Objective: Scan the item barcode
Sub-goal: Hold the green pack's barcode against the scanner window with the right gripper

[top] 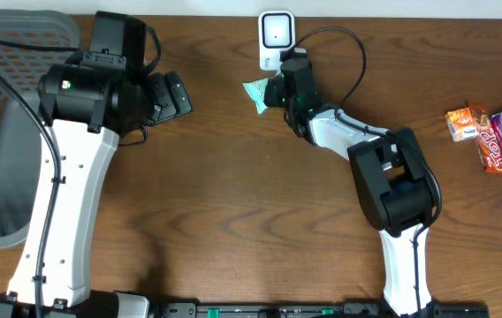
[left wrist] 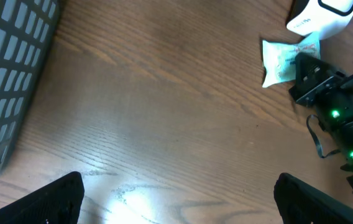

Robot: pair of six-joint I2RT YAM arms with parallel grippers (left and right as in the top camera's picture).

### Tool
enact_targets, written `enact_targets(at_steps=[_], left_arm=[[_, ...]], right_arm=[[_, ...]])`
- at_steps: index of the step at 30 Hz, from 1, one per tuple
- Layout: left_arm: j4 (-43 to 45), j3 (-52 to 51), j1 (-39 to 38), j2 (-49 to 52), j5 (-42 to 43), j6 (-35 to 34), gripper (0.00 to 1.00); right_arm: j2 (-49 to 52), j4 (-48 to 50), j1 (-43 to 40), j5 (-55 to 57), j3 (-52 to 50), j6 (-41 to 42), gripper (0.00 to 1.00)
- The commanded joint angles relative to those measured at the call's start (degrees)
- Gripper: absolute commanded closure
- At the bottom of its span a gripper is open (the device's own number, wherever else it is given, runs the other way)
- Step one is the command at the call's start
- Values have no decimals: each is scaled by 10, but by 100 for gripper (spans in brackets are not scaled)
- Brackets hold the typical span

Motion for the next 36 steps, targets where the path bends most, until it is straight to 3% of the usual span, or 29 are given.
enact_targets(at_steps=[1,10,16,19,23,29,36], left_arm=[[0,1,2,4,-9,3,2],[0,1,2,4,-9,3,2],[0,1,2,4,-9,3,2],[0,1,2,4,-9,3,2],[0,1,2,4,-9,3,2],[0,1,2,4,-9,3,2],[0,1,2,4,-9,3,2]], right_arm=[[-3,-36,-4,17,2,-30,99],[-19,-212,-7,11,2,-43,99],[-88,-315,4,-17,2,-54,99],[-144,-276,11,-17,2,-54,99],[-163,-143,11,-17,2,-70,99],[-112,-1,11,-8,2,-68,99],[-30,76,10,-9,8,-10,99]])
